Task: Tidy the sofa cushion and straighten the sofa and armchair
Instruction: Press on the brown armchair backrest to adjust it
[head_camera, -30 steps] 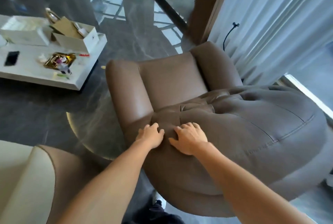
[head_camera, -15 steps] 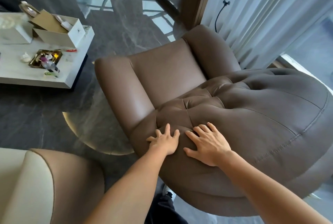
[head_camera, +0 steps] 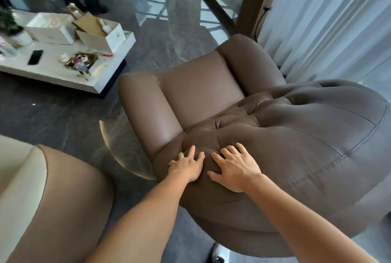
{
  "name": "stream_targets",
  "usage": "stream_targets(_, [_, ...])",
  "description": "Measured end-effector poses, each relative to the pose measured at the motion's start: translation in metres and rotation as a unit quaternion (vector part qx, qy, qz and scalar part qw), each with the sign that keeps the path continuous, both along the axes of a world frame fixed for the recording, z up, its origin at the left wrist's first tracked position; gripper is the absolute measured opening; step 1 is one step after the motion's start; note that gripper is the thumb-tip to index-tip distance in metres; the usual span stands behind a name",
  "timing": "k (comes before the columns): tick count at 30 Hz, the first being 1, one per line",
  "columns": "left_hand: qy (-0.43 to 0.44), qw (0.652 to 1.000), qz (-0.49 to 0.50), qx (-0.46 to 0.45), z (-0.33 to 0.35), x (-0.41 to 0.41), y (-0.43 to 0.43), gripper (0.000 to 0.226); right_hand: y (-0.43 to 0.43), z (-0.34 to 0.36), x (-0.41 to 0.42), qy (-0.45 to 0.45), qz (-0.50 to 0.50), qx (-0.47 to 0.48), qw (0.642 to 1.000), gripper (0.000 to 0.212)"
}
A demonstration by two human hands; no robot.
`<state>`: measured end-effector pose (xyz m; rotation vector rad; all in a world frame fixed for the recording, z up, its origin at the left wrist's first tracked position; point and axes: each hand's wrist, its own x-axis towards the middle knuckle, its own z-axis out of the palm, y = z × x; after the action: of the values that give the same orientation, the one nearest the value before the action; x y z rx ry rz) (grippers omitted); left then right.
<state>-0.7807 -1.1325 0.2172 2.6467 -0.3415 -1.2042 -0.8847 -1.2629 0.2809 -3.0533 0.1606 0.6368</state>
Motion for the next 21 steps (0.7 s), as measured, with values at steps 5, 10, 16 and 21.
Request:
stream_targets(5, [0.008,0.997,0.061,-0.038,-0.005,-0.021,-0.031,0.072,-0.039,0.005,-0.008,0.001,0.033,0.001,0.999,0.078])
stream_targets(10, [0.022,0.986,0.146,-0.075,-0.015,-0.048,-0.064,0.081,-0.076,0.008,-0.020,-0.015,0.063,-0.006,0.998,0.079])
stream_targets(16, [0.036,0.980,0.180,-0.078,-0.014,-0.072,-0.105,0.075,-0.121,0.008,-0.036,-0.030,0.100,-0.011,0.994,0.077])
stream_targets(21, [-0.008,0.972,0.225,-0.073,-0.015,-0.099,-0.144,0.079,-0.162,0.007,-0.050,-0.046,0.129,0.006,0.991,0.075])
